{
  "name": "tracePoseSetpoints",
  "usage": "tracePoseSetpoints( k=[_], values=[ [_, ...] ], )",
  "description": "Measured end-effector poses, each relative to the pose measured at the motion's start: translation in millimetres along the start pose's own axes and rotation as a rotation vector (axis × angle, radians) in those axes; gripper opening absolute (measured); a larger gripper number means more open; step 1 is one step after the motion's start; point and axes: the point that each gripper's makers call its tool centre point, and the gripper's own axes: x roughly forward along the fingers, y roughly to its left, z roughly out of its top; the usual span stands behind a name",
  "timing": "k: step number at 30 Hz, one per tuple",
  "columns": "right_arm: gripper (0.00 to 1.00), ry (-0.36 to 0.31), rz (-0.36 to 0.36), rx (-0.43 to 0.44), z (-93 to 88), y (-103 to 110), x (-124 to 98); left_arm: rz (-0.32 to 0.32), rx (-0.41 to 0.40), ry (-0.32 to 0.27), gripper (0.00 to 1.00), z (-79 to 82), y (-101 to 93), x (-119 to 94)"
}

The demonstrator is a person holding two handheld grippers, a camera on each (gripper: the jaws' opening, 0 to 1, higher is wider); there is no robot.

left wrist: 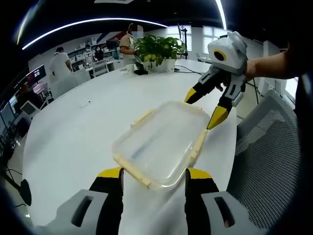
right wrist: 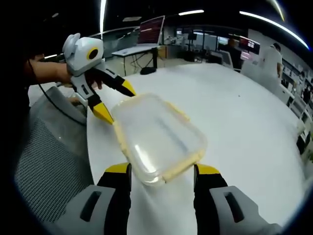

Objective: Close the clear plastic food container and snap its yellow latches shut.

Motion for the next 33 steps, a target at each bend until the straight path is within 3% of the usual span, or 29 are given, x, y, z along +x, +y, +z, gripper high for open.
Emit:
tracePoseSetpoints(
  k=[33],
  values=[
    [0.48,0.009,-0.017,-0.014,36.6,-61.2,30.2,0.01,0.021,0.036,0.45,21.9,63.2,34.5]
  ],
)
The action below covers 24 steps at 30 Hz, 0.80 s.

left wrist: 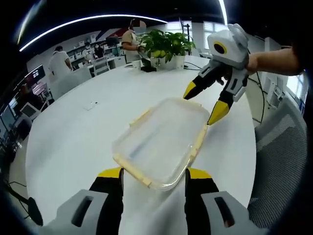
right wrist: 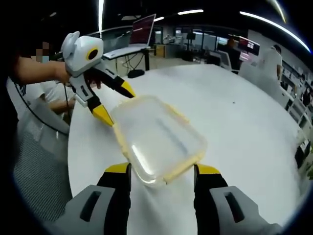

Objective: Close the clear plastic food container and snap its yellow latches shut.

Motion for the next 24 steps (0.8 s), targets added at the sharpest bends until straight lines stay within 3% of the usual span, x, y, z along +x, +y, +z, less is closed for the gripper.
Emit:
tracePoseSetpoints(
  k=[10,24],
  values=[
    [0.48,0.017,0.0,-0.012,8.5,-14.6,8.2,0.002,-0.005,0.008,0.45,4.9,15.3,7.5],
    [0.5,0.027,0.002,-0.007,12.7,-17.1,10.9,-0.003,-0.021,0.024,0.45,1.3,21.8,9.6]
  ],
)
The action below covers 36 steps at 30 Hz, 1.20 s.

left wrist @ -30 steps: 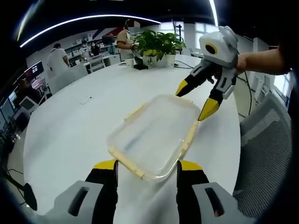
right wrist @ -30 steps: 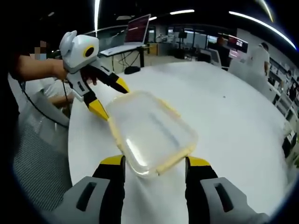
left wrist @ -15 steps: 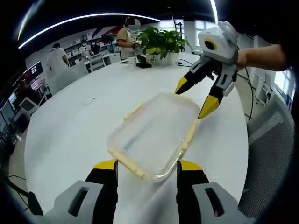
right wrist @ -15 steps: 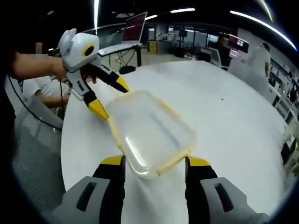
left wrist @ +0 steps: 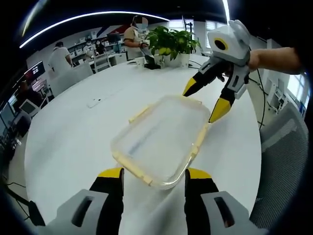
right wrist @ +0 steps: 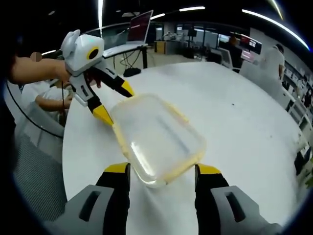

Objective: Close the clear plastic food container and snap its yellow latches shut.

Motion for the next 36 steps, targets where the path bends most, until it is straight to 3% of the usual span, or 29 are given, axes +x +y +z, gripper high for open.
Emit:
tracePoseSetpoints(
  k=[15,36],
  values=[
    [0.59,-0.047,-0.044,0.042,-14.9,17.1,-19.0,0.023,-0.065,-0.057,0.52,-1.2,-3.9,-24.3],
    [0.75,-0.192,-0.179,0.1,-34.6,47.7,-67.9,0.079,-0.173,-0.197,0.69,-19.0,-51.1,-76.4]
  ],
)
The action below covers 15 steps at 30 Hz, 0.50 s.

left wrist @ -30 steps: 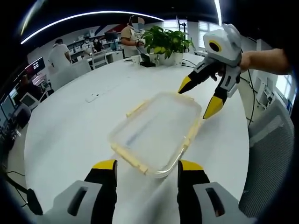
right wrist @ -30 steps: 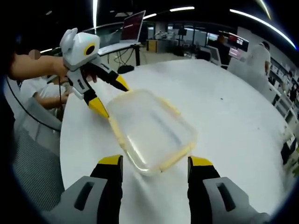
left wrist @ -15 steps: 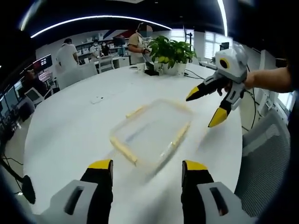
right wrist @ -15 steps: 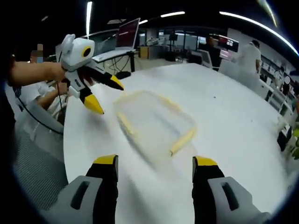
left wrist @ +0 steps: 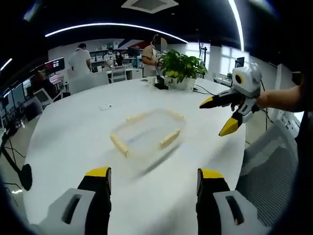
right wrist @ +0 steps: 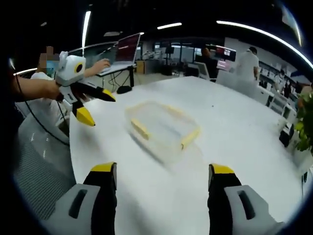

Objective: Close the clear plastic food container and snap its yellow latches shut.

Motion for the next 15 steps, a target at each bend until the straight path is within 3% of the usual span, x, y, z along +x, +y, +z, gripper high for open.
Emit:
tracePoseSetpoints(
  k=[15],
  values=[
    [0.91,-0.073,-0.046,0.059,-12.2,9.8,-28.6,0.059,-0.026,-0.046,0.89,-13.4,-11.7,-38.4]
  ],
)
